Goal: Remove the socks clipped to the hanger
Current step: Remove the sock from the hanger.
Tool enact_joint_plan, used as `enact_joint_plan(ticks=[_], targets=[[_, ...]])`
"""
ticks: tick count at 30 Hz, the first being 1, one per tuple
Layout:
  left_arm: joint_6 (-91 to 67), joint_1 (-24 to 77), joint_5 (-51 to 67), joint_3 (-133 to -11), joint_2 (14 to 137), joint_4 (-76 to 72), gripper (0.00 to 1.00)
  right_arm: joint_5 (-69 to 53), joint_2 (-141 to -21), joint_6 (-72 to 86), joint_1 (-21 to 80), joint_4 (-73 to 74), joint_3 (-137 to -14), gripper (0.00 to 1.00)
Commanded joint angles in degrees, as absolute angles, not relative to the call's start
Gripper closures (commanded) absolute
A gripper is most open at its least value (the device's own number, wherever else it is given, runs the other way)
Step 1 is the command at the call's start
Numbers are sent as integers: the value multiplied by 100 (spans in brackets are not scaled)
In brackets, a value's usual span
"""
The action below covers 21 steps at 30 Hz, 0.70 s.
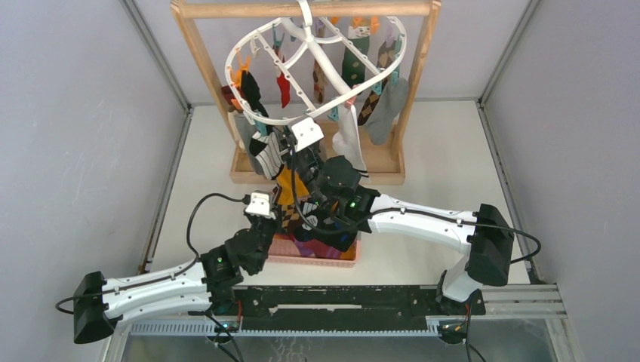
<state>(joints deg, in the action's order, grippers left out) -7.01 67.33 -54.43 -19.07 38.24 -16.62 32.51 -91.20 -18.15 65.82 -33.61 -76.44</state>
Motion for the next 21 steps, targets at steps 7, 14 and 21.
enact_joint_plan(ticks=[7,14,21], targets=[[-909,6706,-5401,-1772,3758,-1812,100,3071,-8685,-1630,6430,-3154,-7776,88],[-949,6706,-5410,-1833,3833,-1753,100,2942,-8630,-1431,6346,-2903,-7771,31],[-949,6708,-5426,-1835,3777,-1706,100,3019,-8616,-1481,6384,-2932,-7782,33]])
